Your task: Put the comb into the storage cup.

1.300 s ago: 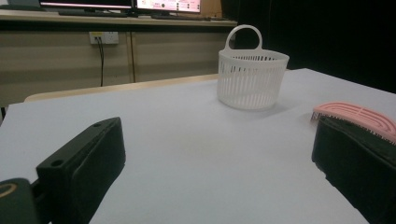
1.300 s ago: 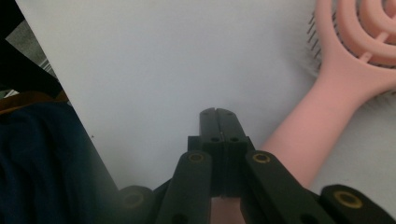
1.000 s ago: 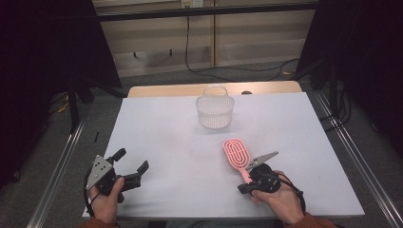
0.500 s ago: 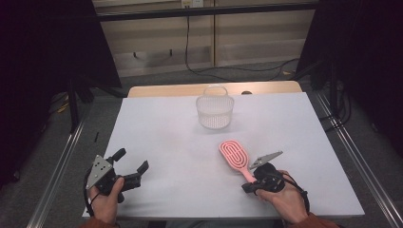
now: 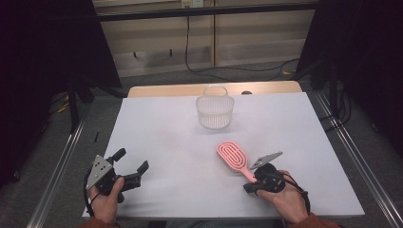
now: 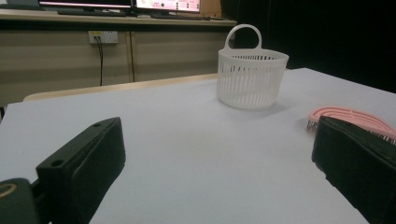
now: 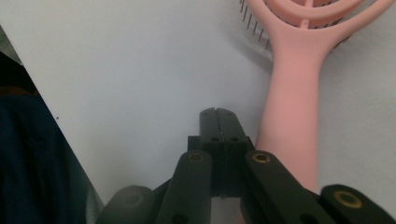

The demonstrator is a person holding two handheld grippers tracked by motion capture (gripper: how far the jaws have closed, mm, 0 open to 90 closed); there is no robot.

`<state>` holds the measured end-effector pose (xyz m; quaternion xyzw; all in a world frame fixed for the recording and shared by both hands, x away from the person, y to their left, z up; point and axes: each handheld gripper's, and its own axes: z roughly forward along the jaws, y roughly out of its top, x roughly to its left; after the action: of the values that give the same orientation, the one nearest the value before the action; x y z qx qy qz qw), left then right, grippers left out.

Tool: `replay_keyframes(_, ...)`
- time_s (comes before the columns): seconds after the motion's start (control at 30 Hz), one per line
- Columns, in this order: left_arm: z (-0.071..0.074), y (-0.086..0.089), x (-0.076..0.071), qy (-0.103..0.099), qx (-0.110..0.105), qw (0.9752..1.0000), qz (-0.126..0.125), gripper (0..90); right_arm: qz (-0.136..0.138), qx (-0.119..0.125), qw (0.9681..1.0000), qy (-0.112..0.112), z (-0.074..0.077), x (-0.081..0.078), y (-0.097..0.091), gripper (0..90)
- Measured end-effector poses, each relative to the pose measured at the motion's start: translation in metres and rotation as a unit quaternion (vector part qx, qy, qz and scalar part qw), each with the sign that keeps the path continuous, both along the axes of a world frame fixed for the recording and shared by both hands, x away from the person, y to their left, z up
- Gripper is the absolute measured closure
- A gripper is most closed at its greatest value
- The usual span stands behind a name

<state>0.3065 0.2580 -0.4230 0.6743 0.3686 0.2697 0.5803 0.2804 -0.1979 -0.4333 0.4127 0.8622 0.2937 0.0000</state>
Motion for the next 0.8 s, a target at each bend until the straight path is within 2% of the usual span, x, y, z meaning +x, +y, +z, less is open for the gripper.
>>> replay_keyframes(0.17, 0.000, 0.000, 0.000, 0.001, -0.001, 1.0000, -0.001, 2.7, 0.018, 0.015, 0.9996, -0.013, 0.001, -0.001, 0.002, 90.0)
replay_keyframes(0.3, 0.000, 0.000, 0.000, 0.001, -0.001, 1.0000, -0.001, 2.7, 0.027, 0.036, 0.9984, -0.036, 0.005, -0.002, 0.003, 90.0)
replay_keyframes(0.33, 0.000, 0.000, 0.000, 0.001, -0.001, 1.0000, -0.001, 2.7, 0.027, 0.036, 0.9984, -0.036, 0.005, -0.002, 0.003, 90.0)
replay_keyframes(0.43, 0.000, 0.000, 0.000, 0.001, -0.001, 1.0000, -0.002, 2.7, 0.030, 0.058, 0.9959, -0.063, 0.009, -0.003, 0.000, 90.0)
replay_keyframes(0.47, 0.000, 0.000, 0.000, 0.001, -0.001, 1.0000, -0.002, 2.7, 0.030, 0.058, 0.9959, -0.063, 0.009, -0.003, 0.000, 90.0)
replay_keyframes(0.53, -0.001, 0.000, 0.000, 0.002, -0.001, 1.0000, -0.001, 2.7, 0.020, 0.065, 0.9948, -0.076, 0.013, -0.003, -0.003, 90.0)
replay_keyframes(0.63, -0.001, 0.000, 0.000, 0.003, -0.004, 1.0000, 0.001, 2.7, 0.009, 0.058, 0.9952, -0.078, 0.015, -0.002, -0.005, 89.4)
replay_keyframes(0.67, -0.001, 0.000, 0.000, 0.002, -0.005, 1.0000, 0.002, 2.7, 0.005, 0.069, 0.9939, -0.085, 0.016, -0.002, -0.008, 87.0)
replay_keyframes(0.8, -0.001, 0.000, 0.000, 0.002, -0.007, 1.0000, 0.002, 2.7, -0.006, 0.079, 0.9910, -0.108, 0.021, -0.002, -0.012, 78.0)
